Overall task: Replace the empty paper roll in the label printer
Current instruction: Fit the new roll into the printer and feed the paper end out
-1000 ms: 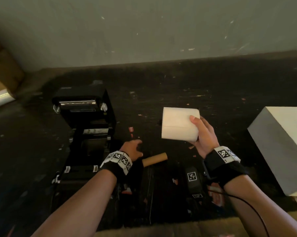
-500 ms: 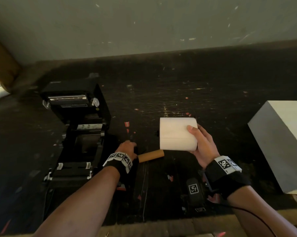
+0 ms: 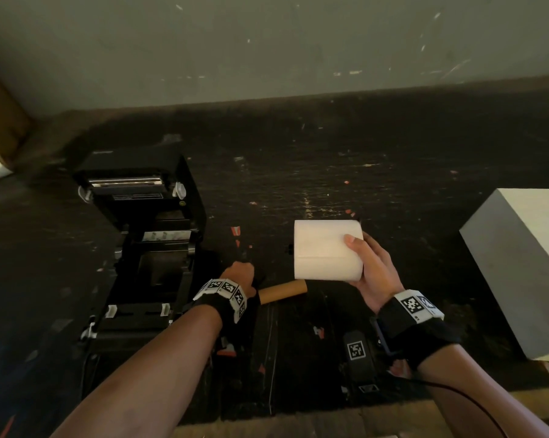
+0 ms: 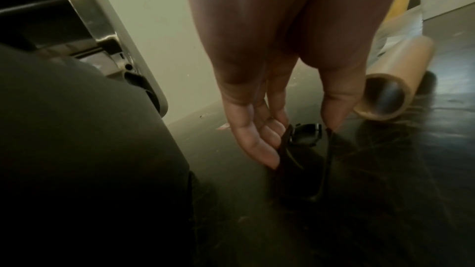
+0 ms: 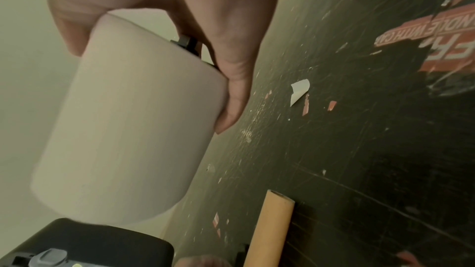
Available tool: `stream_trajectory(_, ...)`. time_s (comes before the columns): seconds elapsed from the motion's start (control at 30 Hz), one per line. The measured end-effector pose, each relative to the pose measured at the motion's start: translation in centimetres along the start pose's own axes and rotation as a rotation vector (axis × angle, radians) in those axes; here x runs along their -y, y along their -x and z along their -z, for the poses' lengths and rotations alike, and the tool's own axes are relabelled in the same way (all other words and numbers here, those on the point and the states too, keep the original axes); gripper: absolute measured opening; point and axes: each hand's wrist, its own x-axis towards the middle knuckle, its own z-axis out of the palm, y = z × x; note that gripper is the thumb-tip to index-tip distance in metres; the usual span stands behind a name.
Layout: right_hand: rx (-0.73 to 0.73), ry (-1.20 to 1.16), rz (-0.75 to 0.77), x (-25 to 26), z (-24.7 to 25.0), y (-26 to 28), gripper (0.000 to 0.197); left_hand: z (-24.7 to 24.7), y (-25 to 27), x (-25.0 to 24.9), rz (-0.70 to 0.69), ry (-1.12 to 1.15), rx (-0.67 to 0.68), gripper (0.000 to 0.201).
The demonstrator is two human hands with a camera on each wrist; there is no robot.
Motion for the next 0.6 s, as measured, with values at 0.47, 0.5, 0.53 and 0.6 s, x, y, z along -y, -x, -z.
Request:
stream_trajectory(0.47, 0.033, -0.012, 0.019, 0.5, -0.6, -0.6, 0.081, 5.5, 1.0, 2.1, -0.152, 0.739, -0.096, 0.015)
stream_trajectory(0.5, 0.041, -0.012, 0.030, 0.8, -0.8, -0.6, 0.080, 6.4, 1.5, 2.1, -0.206, 0.905, -0.113, 0.019)
stream_trajectory(0.53, 0.046, -0.009, 0.042, 1.0, -1.0, -0.6, 0.079, 7.4, 2.2, 2.1, -0.259, 1.047, -0.127, 0.024)
stream_trajectory(0.6, 0.050, 0.009, 0.072, 1.3, -1.5, -0.5, 0.082, 9.1, 3.3, 1.9, -0.361, 1.214, -0.151, 0.028)
